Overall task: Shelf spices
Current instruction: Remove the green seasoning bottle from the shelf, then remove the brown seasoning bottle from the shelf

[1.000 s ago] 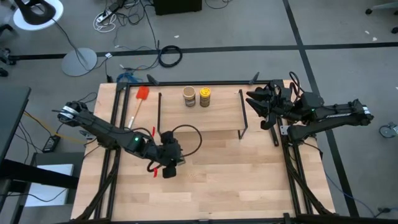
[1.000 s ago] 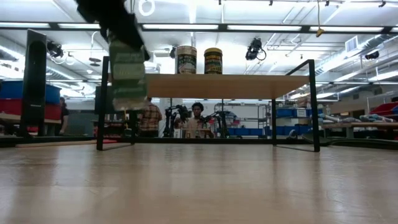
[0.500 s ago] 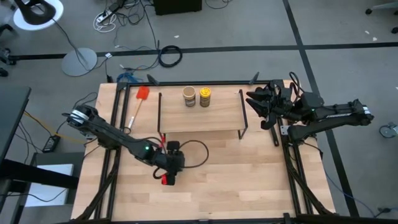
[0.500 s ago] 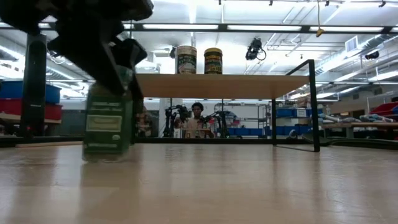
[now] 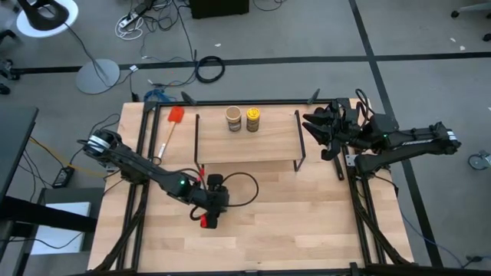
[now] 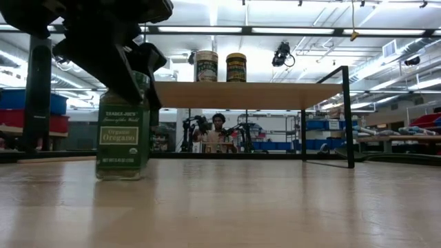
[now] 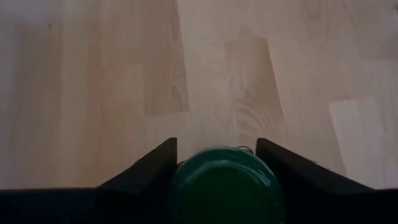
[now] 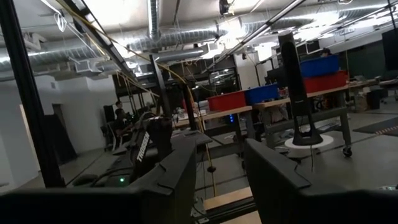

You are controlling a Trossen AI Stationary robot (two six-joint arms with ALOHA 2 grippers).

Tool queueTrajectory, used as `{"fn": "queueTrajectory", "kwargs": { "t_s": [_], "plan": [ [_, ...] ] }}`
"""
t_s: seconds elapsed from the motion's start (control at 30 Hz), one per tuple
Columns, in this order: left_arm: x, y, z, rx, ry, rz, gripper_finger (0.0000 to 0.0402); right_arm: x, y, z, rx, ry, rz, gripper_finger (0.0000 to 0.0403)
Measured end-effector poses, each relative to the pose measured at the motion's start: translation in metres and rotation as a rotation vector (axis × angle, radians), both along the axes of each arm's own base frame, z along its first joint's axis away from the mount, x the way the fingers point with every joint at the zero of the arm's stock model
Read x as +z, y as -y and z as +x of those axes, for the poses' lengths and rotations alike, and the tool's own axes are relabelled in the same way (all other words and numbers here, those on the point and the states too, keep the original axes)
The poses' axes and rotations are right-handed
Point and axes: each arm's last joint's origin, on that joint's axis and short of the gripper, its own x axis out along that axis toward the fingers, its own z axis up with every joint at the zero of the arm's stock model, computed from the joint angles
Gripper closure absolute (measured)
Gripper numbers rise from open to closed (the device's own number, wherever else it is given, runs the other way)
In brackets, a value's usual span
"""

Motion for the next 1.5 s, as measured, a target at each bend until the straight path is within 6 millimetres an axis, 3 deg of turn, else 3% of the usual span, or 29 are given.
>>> {"fn": "queueTrajectory", "kwargs": {
  "t_s": [0.13,0.27,0.5,0.77,0.87,1.03,1.27,1.5],
  "plan": [
    [0.006,-0.001,-0.001,0.013,0.03,0.006,0.0102,0.0,0.0,0.0,0.0,0.0,0.0,0.0266],
    [0.02,0.001,0.004,0.02,0.028,0.008,0.0064,0.0,0.0,0.0,0.0,0.0,-0.001,0.0266],
    [0.072,0.002,0.011,0.053,0.042,0.076,0.0059,0.0,0.0,0.0,0.0,-0.001,-0.001,0.0266],
    [0.144,-0.012,0.009,0.178,0.132,0.386,0.0066,0.0,0.0,0.0,0.0,0.0,-0.001,0.0266],
    [0.163,-0.028,0.008,0.284,0.159,0.526,0.0063,0.0,0.0,0.0,0.0,0.002,-0.001,0.0266],
    [0.181,-0.06,0.015,0.394,0.166,0.569,0.0047,0.001,-0.001,0.0,0.022,0.011,-0.008,0.0266],
    [0.181,-0.114,0.02,0.479,0.088,0.519,0.0007,0.002,-0.002,0.0,0.061,0.024,-0.021,0.0266],
    [0.184,-0.167,0.019,0.482,0.071,0.375,0.0002,0.003,-0.003,0.0,0.093,0.029,-0.032,0.0266]
  ]
}}
